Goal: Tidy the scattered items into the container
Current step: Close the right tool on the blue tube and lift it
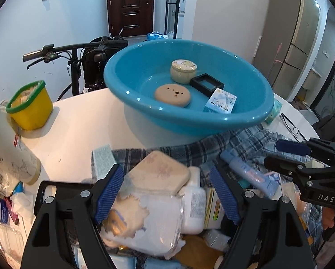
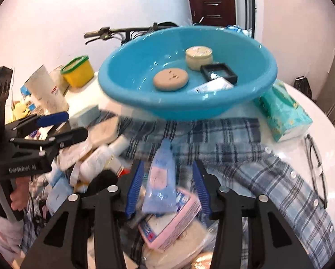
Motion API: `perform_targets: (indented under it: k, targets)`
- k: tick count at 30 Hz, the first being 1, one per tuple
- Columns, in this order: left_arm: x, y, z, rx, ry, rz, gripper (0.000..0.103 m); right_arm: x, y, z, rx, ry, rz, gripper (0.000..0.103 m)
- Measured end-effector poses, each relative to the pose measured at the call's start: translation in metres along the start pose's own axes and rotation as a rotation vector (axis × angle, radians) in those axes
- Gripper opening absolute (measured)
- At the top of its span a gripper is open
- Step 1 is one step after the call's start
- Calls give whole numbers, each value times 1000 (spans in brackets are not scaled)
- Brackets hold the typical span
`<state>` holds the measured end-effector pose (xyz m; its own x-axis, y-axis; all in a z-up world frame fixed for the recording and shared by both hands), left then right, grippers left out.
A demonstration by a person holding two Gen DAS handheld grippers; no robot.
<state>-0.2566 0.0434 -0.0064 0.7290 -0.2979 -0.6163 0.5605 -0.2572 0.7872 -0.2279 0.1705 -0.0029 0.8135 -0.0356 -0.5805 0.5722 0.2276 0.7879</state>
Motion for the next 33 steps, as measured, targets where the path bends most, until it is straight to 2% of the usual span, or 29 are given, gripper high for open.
perform_targets:
  k: [4, 8, 12, 17, 21, 28, 33]
  targets:
    - [-9, -4, -10, 4, -27, -9, 82, -11, 3, -3, -12, -29, -29, 51]
    - [-12, -10, -22, -11, -70, -4, 82, -16, 2, 0, 13, 8, -35, 51]
    - [-8, -18, -23, -12, -70, 21, 82, -15, -7, -2, -41, -11, 12, 51]
    - [5, -18, -7, -47, -62, 46, 82, -6, -28, 7, -17, 27, 63, 51]
    - [18, -21, 6, -37, -33, 85, 82, 1, -45, 6, -25, 10, 105, 51]
    - [32, -26, 8, -13, -16, 112, 82, 9, -58, 3, -8, 0, 148, 38]
    - [35, -25, 9, 2, -3, 118, 82, 11, -56, 3, 8, 10, 135, 31]
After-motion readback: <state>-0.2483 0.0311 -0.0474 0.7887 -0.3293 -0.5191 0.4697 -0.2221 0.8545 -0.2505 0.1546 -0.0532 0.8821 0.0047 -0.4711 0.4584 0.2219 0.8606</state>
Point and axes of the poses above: each gripper's, at about its wrist camera, not at the fingertips, and y roughly against the way its jaws point, z to its left, x to its underside, the point moved 1 cm from there along -y, roughly the way its jaws point, and after that the axes turned 4 degrees about -y, right-handed, at the moved point
